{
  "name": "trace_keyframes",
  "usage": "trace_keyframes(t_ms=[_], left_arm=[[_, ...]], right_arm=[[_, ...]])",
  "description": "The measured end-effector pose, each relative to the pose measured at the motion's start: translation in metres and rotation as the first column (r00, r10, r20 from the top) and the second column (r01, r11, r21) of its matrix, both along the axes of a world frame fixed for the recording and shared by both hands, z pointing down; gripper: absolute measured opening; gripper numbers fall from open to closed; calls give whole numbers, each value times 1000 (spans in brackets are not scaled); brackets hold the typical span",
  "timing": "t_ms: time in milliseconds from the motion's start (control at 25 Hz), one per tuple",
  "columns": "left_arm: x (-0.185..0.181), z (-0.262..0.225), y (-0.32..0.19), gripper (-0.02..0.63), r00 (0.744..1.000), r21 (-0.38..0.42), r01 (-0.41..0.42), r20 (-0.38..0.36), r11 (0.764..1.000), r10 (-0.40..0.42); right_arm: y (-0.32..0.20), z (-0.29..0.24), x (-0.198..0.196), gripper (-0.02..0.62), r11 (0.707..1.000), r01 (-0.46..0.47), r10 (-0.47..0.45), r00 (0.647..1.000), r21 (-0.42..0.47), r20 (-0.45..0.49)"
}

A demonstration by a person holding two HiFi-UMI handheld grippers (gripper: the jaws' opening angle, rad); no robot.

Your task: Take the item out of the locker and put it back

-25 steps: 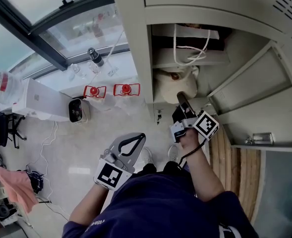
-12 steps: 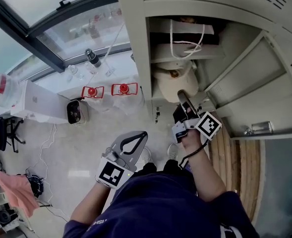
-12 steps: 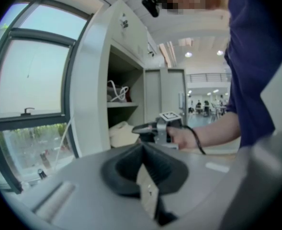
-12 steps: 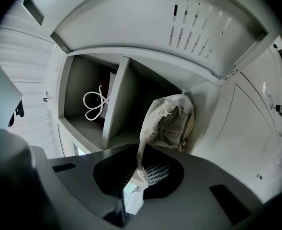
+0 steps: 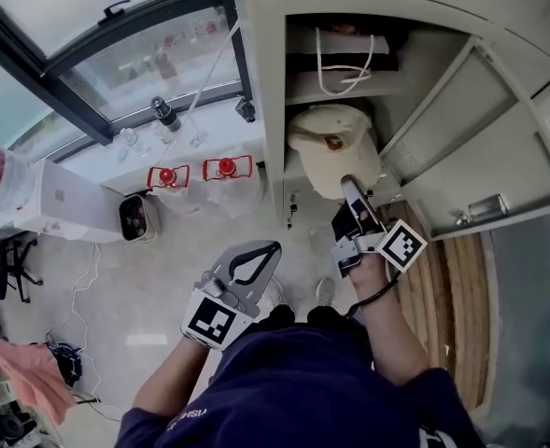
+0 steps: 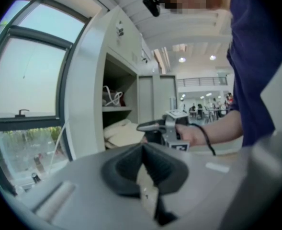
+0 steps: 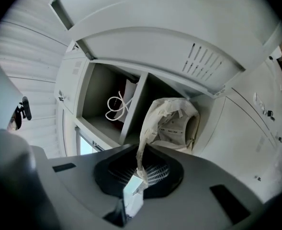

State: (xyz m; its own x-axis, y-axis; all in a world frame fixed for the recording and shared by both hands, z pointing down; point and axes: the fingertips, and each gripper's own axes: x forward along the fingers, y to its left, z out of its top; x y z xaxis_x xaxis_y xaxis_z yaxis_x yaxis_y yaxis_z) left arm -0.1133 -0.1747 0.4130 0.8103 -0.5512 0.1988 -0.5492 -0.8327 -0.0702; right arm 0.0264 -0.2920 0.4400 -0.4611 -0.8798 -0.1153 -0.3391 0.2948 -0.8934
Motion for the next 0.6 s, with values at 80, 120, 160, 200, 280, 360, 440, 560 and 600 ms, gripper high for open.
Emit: trace_keyframes(t_ms=[80, 120, 160, 200, 280, 360, 440, 560, 600], left_arm=[[1, -2, 3, 3, 1000, 5, 2, -2, 1000, -2], [3, -2, 7, 3, 1000, 5, 3, -2, 1000, -3], [6, -4, 10, 3, 1000, 6, 4, -1, 1000, -4], [9, -5, 14, 3, 1000, 9, 4, 2, 1000, -4], [17, -10, 21, 3, 1000, 23, 5, 9, 1000, -5], [26, -15, 29, 3, 1000, 38, 15, 7, 999, -16], [37, -19, 37, 3, 999, 52, 31, 7, 998, -32], [56, -24, 52, 3, 998, 73, 59, 9, 996, -59], [64, -26, 59, 3, 997, 78, 70, 6, 994, -71]], right_arm=[[11, -5, 1, 21, 1000, 5, -5, 1000, 6, 6], [17, -9, 3, 21, 1000, 8, -8, 1000, 10, 8], [24, -12, 5, 21, 1000, 13, -13, 1000, 15, 12], [31, -16, 7, 21, 1000, 19, -19, 1000, 20, 15], [45, -22, 12, 21, 999, 37, -38, 999, 31, 21], [60, -26, 18, 21, 998, 57, -58, 998, 41, 32], [75, -31, 25, 21, 996, 78, -80, 996, 54, 45], [98, -39, 38, 21, 991, 117, -121, 991, 72, 51], [106, -41, 43, 21, 988, 133, -137, 989, 76, 51]])
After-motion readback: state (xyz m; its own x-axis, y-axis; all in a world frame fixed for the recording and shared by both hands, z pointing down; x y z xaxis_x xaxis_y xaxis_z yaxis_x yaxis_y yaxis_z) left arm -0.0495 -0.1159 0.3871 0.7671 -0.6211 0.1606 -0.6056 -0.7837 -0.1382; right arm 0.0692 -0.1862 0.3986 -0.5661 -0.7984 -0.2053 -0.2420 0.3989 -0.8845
